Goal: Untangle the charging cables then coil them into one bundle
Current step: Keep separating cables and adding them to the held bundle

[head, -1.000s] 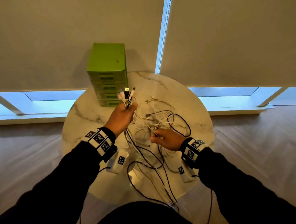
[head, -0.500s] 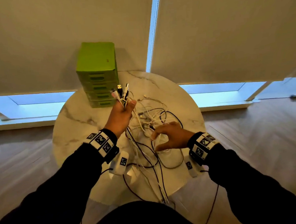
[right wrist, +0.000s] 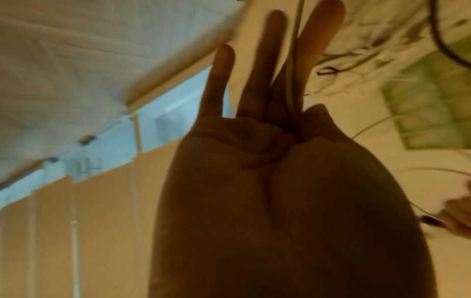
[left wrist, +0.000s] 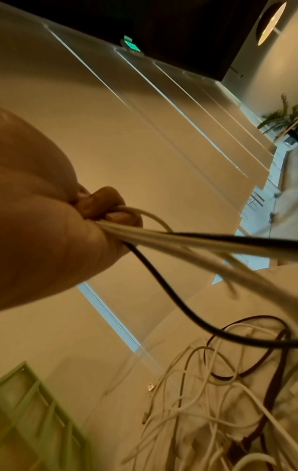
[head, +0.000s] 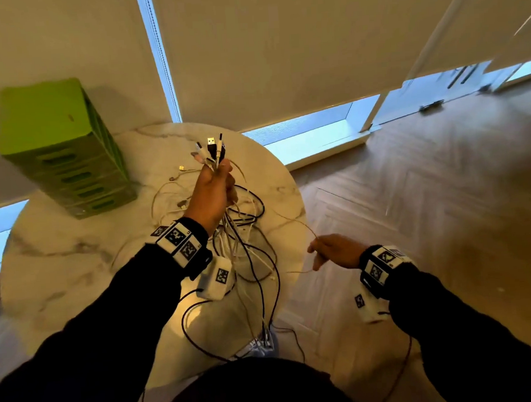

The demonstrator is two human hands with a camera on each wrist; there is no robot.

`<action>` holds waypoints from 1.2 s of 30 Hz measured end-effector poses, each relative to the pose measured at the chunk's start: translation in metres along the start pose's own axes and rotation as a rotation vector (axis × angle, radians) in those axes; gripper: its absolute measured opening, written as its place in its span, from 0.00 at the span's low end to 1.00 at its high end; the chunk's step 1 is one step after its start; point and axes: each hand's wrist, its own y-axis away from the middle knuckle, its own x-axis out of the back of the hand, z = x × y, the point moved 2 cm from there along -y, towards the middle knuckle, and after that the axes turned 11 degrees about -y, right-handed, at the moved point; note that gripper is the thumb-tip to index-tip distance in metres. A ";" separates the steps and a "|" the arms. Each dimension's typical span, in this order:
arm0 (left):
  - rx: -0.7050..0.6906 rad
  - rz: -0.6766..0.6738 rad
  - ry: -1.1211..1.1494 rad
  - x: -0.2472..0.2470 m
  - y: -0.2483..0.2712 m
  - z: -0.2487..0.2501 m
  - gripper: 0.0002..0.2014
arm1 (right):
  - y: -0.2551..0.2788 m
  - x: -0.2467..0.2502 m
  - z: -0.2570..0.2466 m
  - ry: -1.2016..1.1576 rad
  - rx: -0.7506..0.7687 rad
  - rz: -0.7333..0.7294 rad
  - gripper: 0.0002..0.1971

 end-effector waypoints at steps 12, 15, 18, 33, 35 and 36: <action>0.122 -0.228 -0.071 -0.038 0.022 -0.023 0.17 | 0.024 0.047 -0.010 -0.673 0.320 0.375 0.19; 0.112 -0.273 -0.060 -0.057 0.029 -0.023 0.17 | 0.015 0.036 -0.044 -0.539 0.405 0.302 0.19; 0.086 -0.295 -0.020 -0.065 0.030 -0.017 0.17 | 0.001 0.011 -0.056 -0.230 0.453 0.282 0.18; 0.126 -0.334 0.100 -0.019 0.031 -0.004 0.18 | -0.021 0.063 -0.004 0.143 0.336 0.582 0.16; 0.126 -0.340 0.113 -0.024 0.030 -0.005 0.17 | -0.007 0.084 -0.004 0.067 0.330 0.563 0.17; 0.129 -0.341 0.117 -0.028 0.030 -0.004 0.17 | -0.003 0.091 -0.002 0.095 0.299 0.517 0.16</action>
